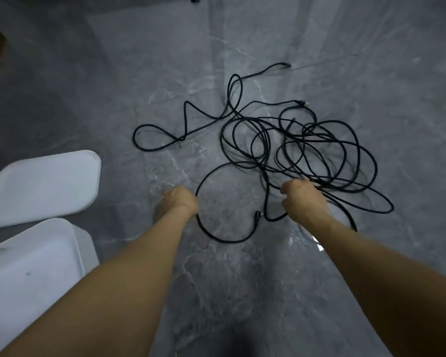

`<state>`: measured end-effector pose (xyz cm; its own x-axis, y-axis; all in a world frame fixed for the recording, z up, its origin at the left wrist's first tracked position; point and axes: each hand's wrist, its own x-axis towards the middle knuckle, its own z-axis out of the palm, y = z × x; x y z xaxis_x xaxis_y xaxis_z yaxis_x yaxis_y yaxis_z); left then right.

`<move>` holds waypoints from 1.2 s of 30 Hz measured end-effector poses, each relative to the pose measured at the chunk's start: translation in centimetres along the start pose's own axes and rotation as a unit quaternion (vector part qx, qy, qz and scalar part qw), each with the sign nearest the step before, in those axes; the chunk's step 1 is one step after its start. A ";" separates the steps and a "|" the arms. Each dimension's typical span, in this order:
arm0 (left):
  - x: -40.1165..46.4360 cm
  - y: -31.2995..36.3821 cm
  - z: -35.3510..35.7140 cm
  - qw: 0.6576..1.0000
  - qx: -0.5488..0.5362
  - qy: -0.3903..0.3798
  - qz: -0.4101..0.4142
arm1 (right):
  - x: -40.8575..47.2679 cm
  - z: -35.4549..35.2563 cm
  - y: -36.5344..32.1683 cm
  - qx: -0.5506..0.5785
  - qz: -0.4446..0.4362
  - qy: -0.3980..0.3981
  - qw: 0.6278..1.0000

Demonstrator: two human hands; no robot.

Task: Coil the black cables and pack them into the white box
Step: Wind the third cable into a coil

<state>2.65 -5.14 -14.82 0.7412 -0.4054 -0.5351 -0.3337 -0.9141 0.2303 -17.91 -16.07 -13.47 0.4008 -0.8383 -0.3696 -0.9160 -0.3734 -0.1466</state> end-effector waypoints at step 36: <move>-5.9 6.1 -3.2 0.955 -0.117 0.166 0.215 | -2.5 -8.7 0.3 0.247 -0.171 0.104 0.948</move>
<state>-1.92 -8.38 -7.61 0.7221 -0.6880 -0.0720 -0.5377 -0.6238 0.5672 -19.06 -17.56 -4.67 0.6235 -0.7807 -0.0420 -0.6060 -0.4486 -0.6569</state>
